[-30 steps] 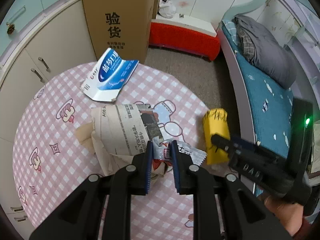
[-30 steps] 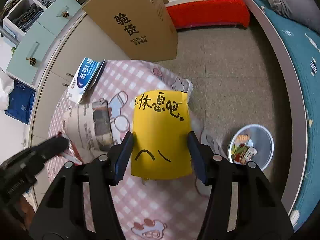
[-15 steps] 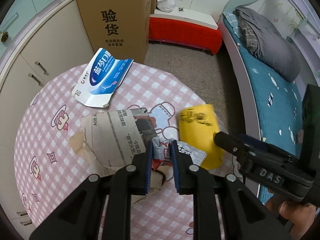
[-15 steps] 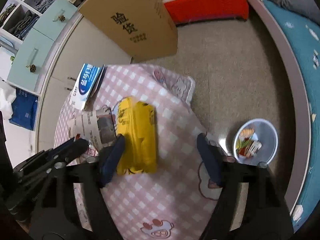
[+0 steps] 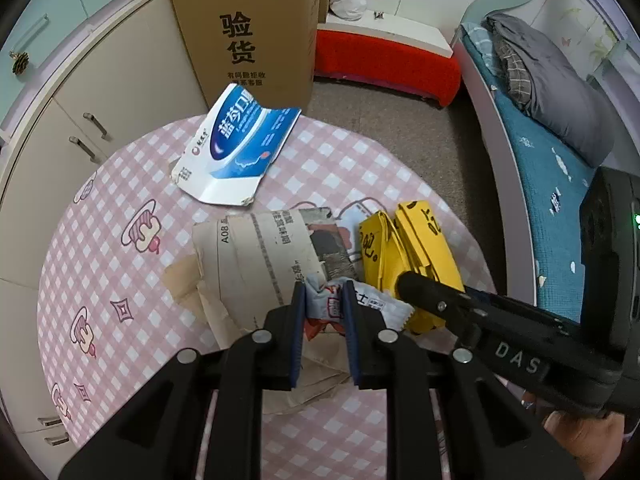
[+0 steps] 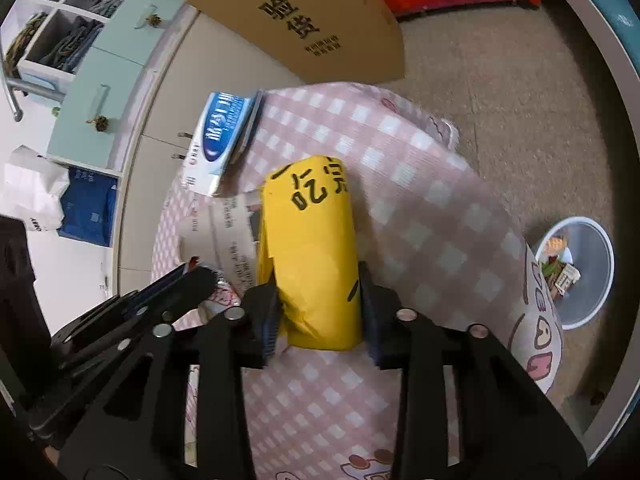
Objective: Collect trash
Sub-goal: 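Carry both items over the bucket and open both tools to drop them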
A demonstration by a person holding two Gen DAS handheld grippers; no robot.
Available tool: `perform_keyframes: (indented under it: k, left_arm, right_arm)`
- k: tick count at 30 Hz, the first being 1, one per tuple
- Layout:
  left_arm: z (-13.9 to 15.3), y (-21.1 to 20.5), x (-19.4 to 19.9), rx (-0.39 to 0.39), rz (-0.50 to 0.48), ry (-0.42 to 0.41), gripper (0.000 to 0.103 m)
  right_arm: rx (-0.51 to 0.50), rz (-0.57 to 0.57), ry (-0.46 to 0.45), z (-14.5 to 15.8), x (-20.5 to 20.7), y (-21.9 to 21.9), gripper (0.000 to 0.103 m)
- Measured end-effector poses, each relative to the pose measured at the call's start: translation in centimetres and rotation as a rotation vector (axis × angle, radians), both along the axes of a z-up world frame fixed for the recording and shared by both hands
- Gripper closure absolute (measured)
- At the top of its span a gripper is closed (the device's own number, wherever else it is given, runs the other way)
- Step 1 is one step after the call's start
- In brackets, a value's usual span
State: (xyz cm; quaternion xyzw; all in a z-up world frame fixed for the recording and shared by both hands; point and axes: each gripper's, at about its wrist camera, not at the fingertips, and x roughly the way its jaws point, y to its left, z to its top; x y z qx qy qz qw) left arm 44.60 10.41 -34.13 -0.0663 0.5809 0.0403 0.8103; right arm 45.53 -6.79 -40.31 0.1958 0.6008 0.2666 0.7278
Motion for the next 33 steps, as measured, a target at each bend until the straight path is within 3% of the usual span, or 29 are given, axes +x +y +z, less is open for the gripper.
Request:
perform_keyframes:
  k: [8,13,19,28,31,33]
  left_arm:
    - [2.8,-4.5,1.0,-0.033,-0.068,-0.057,0.086]
    - [3.9,-10.8,2.2,-0.066,-0.149,-0.084,0.086]
    - [3.9,-21.1,2.5,-0.098,-0.299,-0.073,0.086]
    - [2.7,-30.6,2.5,-0.119,-0.427,-0.025,0.085]
    - [2.6,-32.5,2.8,-0.138,-0.450,-0.003,0.081]
    - [2.6,-33.1,2.9,-0.152,-0.452,0.008,0.063]
  right_arm:
    - [-0.054,-0.108,-0.087,3.9,-0.8,-6.3,0.071]
    - [-0.126,-0.219,-0.146,6.7,-1.6,-14.3,0.071]
    - [-0.199,-0.327,-0.182,8.4,-3.2,-23.2,0.071]
    - [-0.282,-0.441,-0.224,10.0,-5.3,-32.2,0.071]
    - [-0.283,-0.474,-0.227,10.2,-5.8,-34.1,0.071]
    - [-0.279,-0.486,-0.222,10.3,-6.0,-35.1,0.071]
